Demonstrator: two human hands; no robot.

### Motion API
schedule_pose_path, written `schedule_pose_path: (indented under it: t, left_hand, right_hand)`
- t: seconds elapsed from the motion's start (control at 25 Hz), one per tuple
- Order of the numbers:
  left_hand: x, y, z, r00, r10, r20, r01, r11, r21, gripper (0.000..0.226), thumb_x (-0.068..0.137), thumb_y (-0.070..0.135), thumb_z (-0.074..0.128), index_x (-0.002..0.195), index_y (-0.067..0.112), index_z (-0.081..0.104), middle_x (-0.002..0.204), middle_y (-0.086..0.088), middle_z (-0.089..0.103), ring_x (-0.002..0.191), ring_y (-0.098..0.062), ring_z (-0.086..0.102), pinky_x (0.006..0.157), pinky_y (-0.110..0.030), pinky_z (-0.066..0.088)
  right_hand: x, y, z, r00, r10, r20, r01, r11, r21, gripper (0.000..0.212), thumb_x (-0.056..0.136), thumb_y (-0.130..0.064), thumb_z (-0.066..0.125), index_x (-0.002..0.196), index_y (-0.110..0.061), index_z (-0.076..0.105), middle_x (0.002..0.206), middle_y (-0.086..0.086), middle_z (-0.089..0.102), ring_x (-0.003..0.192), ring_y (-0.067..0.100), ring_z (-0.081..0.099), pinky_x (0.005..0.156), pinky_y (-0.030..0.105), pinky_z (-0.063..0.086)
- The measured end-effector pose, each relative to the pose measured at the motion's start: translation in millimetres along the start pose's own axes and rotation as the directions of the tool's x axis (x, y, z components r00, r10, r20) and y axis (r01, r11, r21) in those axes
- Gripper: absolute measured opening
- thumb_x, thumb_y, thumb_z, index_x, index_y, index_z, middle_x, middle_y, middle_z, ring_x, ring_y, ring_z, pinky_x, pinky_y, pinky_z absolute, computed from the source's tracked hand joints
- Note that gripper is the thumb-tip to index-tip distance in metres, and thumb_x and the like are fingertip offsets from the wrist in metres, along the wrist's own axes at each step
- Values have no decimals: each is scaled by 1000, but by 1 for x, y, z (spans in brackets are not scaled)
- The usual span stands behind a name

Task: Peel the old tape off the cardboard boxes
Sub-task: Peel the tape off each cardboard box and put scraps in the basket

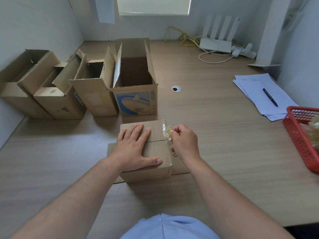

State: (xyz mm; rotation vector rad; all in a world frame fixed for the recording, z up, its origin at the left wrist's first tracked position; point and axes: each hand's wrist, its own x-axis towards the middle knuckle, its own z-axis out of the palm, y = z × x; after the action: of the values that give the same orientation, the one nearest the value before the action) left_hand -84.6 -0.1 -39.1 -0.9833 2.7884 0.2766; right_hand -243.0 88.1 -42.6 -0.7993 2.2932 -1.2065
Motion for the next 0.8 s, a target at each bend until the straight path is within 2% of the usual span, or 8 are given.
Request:
schedule_pose_path:
  t: [0.04, 0.12, 0.2, 0.24, 0.36, 0.52, 0.64, 0.8]
  left_hand:
    - [0, -1, 0, 1000, 3, 14, -3, 1000, -12, 118, 60, 96, 23, 153, 30, -6, 160, 2, -14, 144, -14, -19, 114, -37, -15]
    - [0, -1, 0, 1000, 3, 16, -3, 1000, -25, 113, 66, 92, 31, 153, 30, -6, 160, 2, -15, 144, -14, -20, 113, -37, -15]
    - [-2, 1, 3, 1000, -1, -8, 0, 999, -32, 109, 70, 89, 35, 153, 29, -5, 160, 2, -14, 144, -14, -20, 113, -36, -15]
    - [-3, 2, 4, 1000, 1, -16, -2, 999, -36, 109, 70, 89, 35, 153, 29, -5, 160, 3, -14, 144, -14, -20, 113, -36, -15]
    - [-5, 2, 8, 1000, 1, -16, -2, 999, -46, 110, 68, 91, 31, 152, 31, -6, 160, 3, -15, 143, -14, -21, 112, -36, -17]
    - [-4, 1, 9, 1000, -6, -15, 5, 999, -49, 110, 67, 92, 30, 152, 32, -7, 159, 4, -15, 143, -13, -21, 111, -36, -19]
    - [-3, 2, 10, 1000, -8, -12, 8, 999, -41, 111, 65, 92, 29, 152, 32, -6, 160, 4, -15, 143, -14, -21, 112, -37, -18]
    - [-3, 1, 10, 1000, -10, -8, 10, 999, -45, 111, 67, 92, 31, 152, 32, -6, 160, 4, -16, 143, -14, -22, 113, -38, -17]
  right_hand:
    - [2, -1, -1, 1000, 1, -4, -1, 1000, -11, 30, 92, -35, 51, 80, -9, 58, 78, 9, 66, 79, 33, 63, 72, 40, 50]
    - [5, -4, 0, 999, -43, -30, 38, 986, -159, 39, 91, -52, 46, 100, -16, 57, 88, 5, 67, 87, 27, 61, 72, 34, 45]
    - [10, -7, 4, 994, -104, -33, 87, 935, -342, 47, 90, -57, 44, 119, -21, 50, 106, 5, 62, 95, 27, 59, 73, 33, 39]
    - [15, -9, 5, 992, -124, -38, 99, 913, -397, 47, 90, -56, 44, 121, -21, 50, 114, 6, 55, 97, 28, 58, 73, 33, 38]
    - [46, -21, -2, 996, -86, 10, 83, 917, -391, 33, 90, -44, 50, 111, -20, 59, 120, 6, 45, 96, 28, 57, 74, 30, 39]
    - [72, -39, 0, 969, -62, 238, 150, 917, -370, 15, 83, -31, 56, 89, -23, 68, 103, 3, 63, 91, 21, 60, 80, 32, 50]
    - [73, -46, 8, 951, -43, 305, 164, 909, -383, 11, 78, -33, 60, 77, -22, 64, 87, -2, 66, 86, 20, 61, 68, 29, 47]
    - [75, -49, 14, 943, -54, 327, 213, 854, -474, 7, 79, -26, 57, 73, -25, 56, 85, -3, 64, 85, 20, 59, 63, 27, 42]
